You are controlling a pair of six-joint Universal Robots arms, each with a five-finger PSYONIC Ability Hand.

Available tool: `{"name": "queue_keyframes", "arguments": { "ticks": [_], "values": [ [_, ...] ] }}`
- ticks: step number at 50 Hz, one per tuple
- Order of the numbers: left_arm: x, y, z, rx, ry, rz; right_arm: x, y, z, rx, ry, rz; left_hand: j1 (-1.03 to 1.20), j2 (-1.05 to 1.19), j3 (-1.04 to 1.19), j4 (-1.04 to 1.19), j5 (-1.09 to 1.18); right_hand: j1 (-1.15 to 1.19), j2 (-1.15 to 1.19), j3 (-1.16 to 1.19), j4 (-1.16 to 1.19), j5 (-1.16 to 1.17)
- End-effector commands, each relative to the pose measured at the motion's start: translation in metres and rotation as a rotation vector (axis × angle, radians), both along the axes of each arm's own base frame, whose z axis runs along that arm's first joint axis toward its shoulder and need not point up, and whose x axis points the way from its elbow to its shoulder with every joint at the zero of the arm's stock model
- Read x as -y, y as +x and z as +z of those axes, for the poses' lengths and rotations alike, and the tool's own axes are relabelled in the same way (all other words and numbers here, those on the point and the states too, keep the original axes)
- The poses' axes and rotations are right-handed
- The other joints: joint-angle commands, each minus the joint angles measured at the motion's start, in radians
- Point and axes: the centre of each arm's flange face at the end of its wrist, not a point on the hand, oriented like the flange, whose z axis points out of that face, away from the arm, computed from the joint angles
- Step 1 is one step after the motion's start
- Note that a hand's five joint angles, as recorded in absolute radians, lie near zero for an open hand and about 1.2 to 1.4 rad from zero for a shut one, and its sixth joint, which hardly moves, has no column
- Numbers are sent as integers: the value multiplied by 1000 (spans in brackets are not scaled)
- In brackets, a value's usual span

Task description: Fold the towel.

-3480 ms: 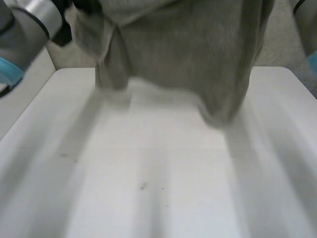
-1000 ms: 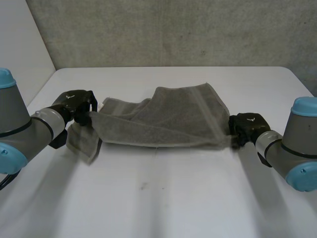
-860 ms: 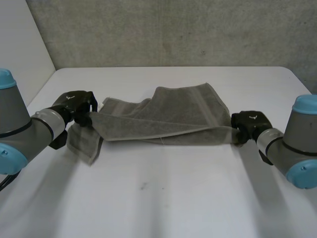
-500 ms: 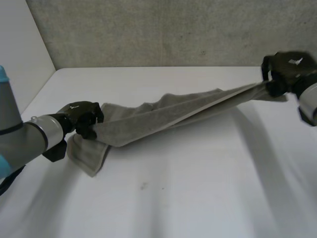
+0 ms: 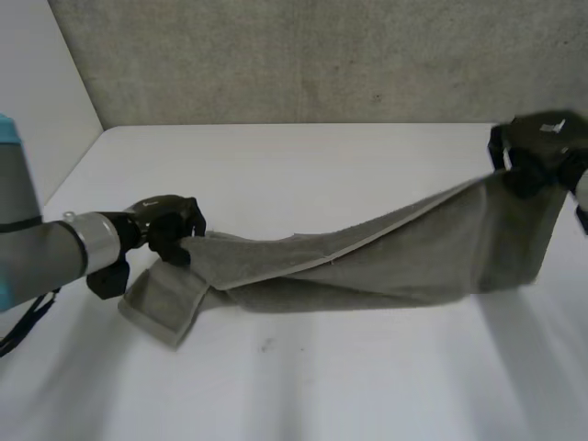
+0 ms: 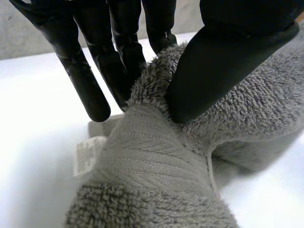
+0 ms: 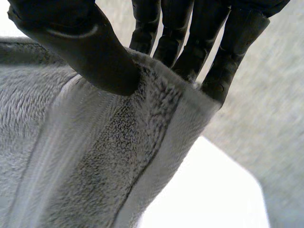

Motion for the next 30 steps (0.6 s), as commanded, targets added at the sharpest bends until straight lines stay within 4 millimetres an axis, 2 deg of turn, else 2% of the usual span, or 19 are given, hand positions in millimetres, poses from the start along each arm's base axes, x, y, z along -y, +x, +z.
{"name": "queue_keyframes", "arguments": {
  "ticks": [1,2,3,5,7,8,10,13,15,16,18,21,23,30],
  "values": [
    [33,-1,-21,35,-23,58,24,-3,-41,-20,33,-55,-695,-695,-695,-695,-706,49,61,60,53,53],
    [33,-1,-21,35,-23,58,24,-4,-43,-19,31,-63,-695,-695,-696,-695,-706,49,61,60,53,53],
    [33,0,-19,32,-27,63,24,-4,-43,-19,31,-63,-922,-922,-922,-922,-932,49,61,60,53,53],
    [29,-2,-12,26,-35,57,24,-2,-48,-21,29,-61,-933,-933,-933,-933,-944,49,61,60,53,53],
    [18,-4,3,19,-61,44,24,-2,-49,-21,30,-61,-941,-942,-942,-942,-952,49,61,60,53,53],
    [18,-4,3,19,-61,44,24,-2,-49,-21,30,-61,-941,-942,-942,-942,-952,49,61,60,53,53],
    [1,-6,18,10,-83,33,24,-2,-48,-19,28,-62,-944,-945,-945,-945,-955,49,61,60,53,53],
    [-9,-8,25,10,-94,27,24,-2,-49,-19,26,-62,-944,-945,-945,-945,-955,49,61,60,53,53],
    [-30,-13,32,8,-108,7,24,-2,-50,-19,26,-60,-927,-927,-928,-927,-938,49,61,60,53,53],
    [-30,-13,32,8,-108,7,24,-2,-50,-19,26,-60,-927,-927,-927,-927,-938,49,61,60,53,53],
    [-52,-17,27,24,-108,-8,24,-2,-54,-22,35,-60,-903,-904,-904,-904,-914,49,61,60,53,53],
    [-62,-19,24,36,-117,-8,23,-2,-56,-25,41,-59,-889,-889,-889,-889,-900,49,61,60,53,53],
    [-74,-19,12,71,-142,21,23,-1,-58,-27,44,-57,-871,-871,-872,-872,-882,49,61,60,53,53],
    [-86,-16,-6,170,-212,72,24,-1,-61,-29,50,-56,-724,-725,-725,-725,-735,49,61,60,53,53]
  ]
}}
